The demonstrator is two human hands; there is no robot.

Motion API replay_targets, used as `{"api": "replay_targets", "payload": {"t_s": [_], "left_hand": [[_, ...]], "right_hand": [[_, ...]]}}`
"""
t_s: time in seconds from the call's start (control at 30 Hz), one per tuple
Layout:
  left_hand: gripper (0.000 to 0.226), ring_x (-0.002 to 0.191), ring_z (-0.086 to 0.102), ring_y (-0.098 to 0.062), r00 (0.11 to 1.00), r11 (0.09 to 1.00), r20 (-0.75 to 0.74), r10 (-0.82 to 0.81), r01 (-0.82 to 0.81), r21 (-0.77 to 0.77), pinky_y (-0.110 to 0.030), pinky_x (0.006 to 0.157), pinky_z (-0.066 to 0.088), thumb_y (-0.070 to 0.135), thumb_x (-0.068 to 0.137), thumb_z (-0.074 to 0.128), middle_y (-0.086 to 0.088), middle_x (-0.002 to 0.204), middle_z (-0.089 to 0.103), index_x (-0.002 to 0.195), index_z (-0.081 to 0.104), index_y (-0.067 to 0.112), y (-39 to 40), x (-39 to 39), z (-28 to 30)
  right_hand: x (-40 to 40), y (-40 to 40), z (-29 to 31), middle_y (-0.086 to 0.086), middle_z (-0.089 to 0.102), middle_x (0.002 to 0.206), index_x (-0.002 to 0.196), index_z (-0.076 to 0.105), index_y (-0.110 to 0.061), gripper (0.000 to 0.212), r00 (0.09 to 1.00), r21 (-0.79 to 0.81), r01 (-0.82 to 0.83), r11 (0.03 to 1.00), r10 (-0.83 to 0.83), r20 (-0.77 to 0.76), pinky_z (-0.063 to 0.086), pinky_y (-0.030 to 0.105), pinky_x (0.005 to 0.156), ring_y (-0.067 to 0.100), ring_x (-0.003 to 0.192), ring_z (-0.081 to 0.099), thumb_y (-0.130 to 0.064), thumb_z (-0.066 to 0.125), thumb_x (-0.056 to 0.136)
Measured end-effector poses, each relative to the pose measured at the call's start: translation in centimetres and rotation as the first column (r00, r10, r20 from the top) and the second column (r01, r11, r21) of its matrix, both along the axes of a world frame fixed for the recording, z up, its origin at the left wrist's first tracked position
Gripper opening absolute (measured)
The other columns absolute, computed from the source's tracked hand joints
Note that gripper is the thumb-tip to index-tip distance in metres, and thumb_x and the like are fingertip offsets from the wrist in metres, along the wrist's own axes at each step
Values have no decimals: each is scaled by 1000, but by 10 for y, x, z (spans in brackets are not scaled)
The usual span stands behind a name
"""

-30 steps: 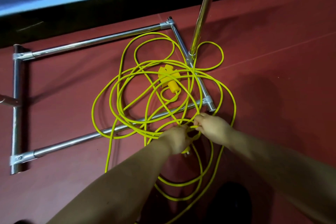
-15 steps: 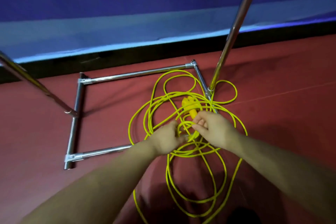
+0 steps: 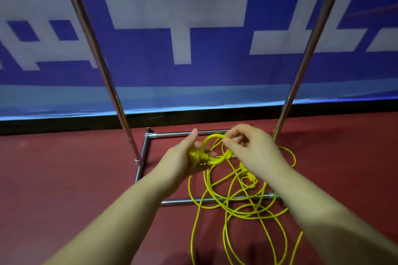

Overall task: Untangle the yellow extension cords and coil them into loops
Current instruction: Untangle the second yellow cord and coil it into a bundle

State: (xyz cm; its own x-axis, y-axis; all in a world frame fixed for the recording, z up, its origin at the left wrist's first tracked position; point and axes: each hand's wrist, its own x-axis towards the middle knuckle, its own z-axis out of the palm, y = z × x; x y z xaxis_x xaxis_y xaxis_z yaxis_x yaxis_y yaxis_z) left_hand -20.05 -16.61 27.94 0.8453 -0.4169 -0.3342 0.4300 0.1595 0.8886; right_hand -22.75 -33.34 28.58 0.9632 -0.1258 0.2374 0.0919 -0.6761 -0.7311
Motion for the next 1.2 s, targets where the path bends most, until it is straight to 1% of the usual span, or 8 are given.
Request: {"api": "replay_targets", "payload": {"t_s": [0.07,0.17,0.3,0.53,0.63,0.77,1.0,1.2], "left_hand": [[45,61,67,-19,993,991,-28,112,-114,-64,-27,59,55,47,92,39,-12,69,67,75,51,7,9,-11,9],[53,54,67,-16,988,988,-28,150,-151,-34,-28,54,54,52,94,32,-9,62,67,68,49,9,17,-25,9],[54,45,62,-14,994,993,20,108,-109,54,-26,48,53,56,94,26,-4,48,61,70,44,11,16,-33,2],[60,47,63,-24,978,960,208,6,-64,272,-35,55,56,64,88,26,-4,53,59,75,49,10,19,-32,-1],[54,62,63,-24,991,975,63,-121,107,194,-30,58,55,63,81,41,-11,74,66,84,59,12,22,-29,0],[46,89,66,-23,969,968,-80,-235,225,-115,-29,70,57,36,67,60,-17,107,65,104,64,10,32,-23,1],[39,98,62,-21,992,968,-16,-123,117,-221,-34,96,46,34,70,57,-10,100,66,99,67,10,17,-23,-9],[16,60,64,-10,996,989,49,74,-67,-131,-24,58,56,21,89,54,-2,68,67,84,65,11,9,-24,-14]], "right_hand": [[-12,17,10,-10,62,78,77,59,-31,12,997,-22,-28,999,30,67,40,27,76,10,79,55,-23,67,81],[-32,39,4,-10,66,81,78,58,-28,13,999,176,-34,984,30,26,44,22,75,7,82,61,-20,65,84],[-47,54,-13,-8,73,75,81,55,-22,9,1000,326,-2,945,4,-8,50,29,74,8,74,67,-19,59,89],[-51,56,-9,0,73,78,85,52,-17,9,1000,410,-15,912,25,-19,55,36,74,10,72,71,-14,51,93],[-48,52,-9,1,72,78,82,53,-15,10,998,427,57,903,-48,-32,53,29,67,10,68,71,-13,52,92],[-39,43,-4,2,72,78,82,53,-14,12,995,494,99,864,-84,-53,50,14,59,11,66,71,-12,51,93],[-35,35,-4,4,73,80,84,55,-13,11,993,534,112,838,-108,-40,54,30,75,13,74,72,-13,51,94],[-36,36,-3,0,74,77,83,58,-16,9,996,522,84,849,-53,-74,56,32,73,8,79,71,-13,55,91]]}}
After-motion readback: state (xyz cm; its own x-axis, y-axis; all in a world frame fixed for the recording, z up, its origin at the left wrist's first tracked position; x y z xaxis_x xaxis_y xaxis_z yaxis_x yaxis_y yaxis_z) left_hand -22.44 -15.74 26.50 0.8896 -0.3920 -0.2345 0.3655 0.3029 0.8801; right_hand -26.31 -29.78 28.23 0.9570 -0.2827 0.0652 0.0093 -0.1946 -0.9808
